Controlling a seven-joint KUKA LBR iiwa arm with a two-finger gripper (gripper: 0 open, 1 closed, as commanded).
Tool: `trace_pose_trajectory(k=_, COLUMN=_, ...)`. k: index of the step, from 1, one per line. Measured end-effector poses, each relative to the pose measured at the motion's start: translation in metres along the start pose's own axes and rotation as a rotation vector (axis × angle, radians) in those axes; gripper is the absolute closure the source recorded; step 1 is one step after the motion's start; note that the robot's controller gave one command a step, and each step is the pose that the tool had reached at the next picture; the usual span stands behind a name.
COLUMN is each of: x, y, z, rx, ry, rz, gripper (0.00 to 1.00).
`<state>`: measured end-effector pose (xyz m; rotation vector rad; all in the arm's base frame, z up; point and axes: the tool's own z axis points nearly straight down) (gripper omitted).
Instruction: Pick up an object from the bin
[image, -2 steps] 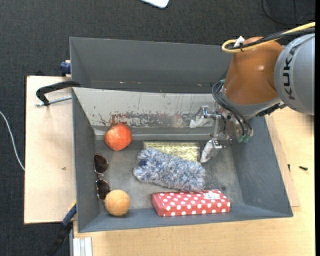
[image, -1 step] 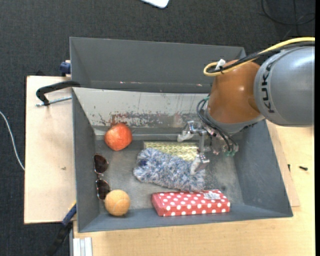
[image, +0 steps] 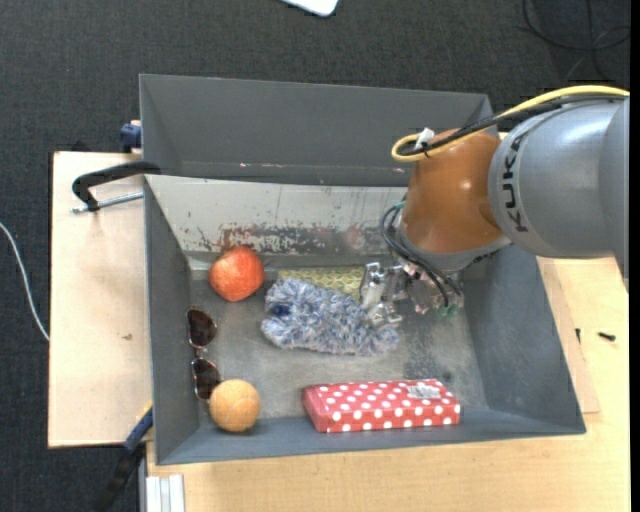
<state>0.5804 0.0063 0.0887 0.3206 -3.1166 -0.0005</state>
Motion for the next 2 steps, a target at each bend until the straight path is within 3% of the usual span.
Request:
trace_pose_trajectory(k=1, x=0.0, y=0.0, z=0.0, rx=0.0, ry=0.0, rz=0.0, gripper=1.0)
trace_pose_trajectory(k=2, x=-0.004, y=-0.01, z=-0.138, rx=0.006, ry=-0.022, rz=-0.302, gripper=1.0)
